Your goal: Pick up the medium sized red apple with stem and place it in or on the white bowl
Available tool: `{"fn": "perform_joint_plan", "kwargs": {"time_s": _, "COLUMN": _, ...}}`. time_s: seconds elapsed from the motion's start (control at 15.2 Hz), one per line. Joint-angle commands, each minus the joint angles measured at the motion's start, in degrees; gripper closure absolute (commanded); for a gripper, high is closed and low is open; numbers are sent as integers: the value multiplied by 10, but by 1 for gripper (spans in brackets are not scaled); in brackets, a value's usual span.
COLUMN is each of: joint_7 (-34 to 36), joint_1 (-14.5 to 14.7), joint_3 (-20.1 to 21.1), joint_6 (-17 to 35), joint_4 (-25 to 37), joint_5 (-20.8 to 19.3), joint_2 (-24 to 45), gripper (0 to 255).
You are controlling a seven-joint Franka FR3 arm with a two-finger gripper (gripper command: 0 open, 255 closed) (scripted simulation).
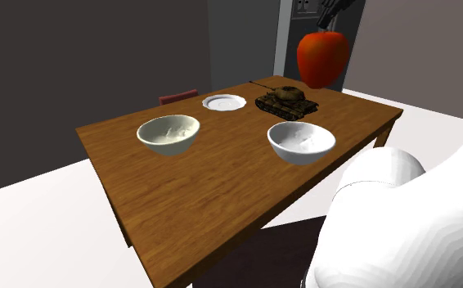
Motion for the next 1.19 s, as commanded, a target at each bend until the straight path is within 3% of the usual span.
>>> {"fn": "perform_joint_plan", "kwargs": {"time_s": 0.0, "joint_7": -6, "joint_1": 0, "joint_3": -7, "joint_6": 8, "joint_4": -8, "joint_5": -4, "joint_2": -1, "gripper": 255}}
{"fn": "perform_joint_plan", "kwargs": {"time_s": 1.12, "joint_7": -27, "joint_1": -34, "joint_3": -27, "joint_6": 119, "joint_4": -162, "joint_5": -40, "joint_2": -44, "gripper": 255}}
